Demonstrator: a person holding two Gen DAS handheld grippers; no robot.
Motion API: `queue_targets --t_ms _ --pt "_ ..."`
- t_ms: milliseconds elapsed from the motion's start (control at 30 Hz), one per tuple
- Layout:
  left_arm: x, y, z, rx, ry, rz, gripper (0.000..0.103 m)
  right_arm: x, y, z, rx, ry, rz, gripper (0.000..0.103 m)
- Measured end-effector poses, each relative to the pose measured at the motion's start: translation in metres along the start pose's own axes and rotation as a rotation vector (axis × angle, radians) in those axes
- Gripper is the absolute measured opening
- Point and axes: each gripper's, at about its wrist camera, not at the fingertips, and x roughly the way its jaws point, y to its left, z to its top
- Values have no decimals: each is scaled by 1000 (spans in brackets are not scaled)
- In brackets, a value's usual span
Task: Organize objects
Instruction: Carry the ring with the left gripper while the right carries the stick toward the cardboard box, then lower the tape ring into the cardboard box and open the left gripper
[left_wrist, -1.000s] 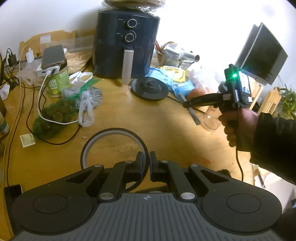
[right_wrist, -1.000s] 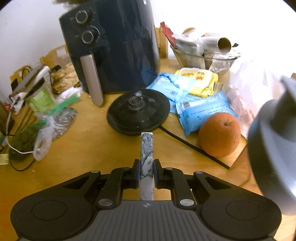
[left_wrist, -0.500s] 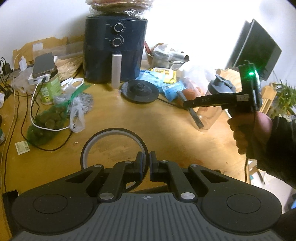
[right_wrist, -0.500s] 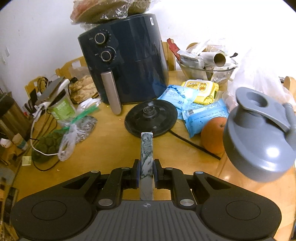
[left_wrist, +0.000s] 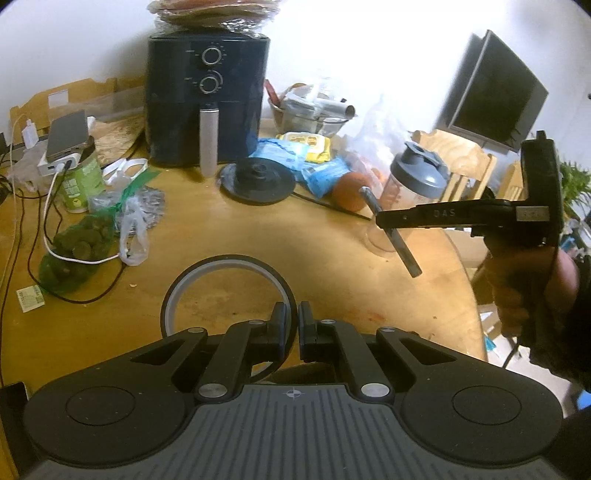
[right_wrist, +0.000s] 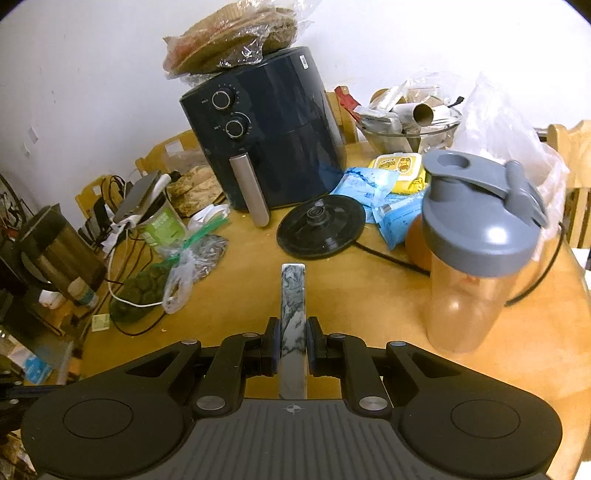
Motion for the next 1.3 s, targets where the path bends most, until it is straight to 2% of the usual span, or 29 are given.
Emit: queue_targets --t_ms 433,633,833,900,933,967,1133,1300 --pt "6 -28 -21 53 76 -63 7 -34 1 -29 47 2 38 17" --pt "12 -42 -31 70 120 -72 7 -42 0 -38 47 9 52 17" --pt "14 -54 -35 115 130 -83 10 -49 -1 -43 43 11 60 17" --pt "17 -59 -38 138 146 -55 17 -51 -1 -45 38 15 63 17" --pt "18 -61 -40 145 154 -53 32 -51 -1 -46 35 17 65 17" --pt "18 -63 -41 148 156 -51 43 -52 -1 -48 32 19 67 17" --pt "14 -67 -44 126 135 -25 53 -55 -1 -55 27 36 79 17" --pt "11 -62 -44 63 119 12 53 -57 1 -60 10 51 100 17"
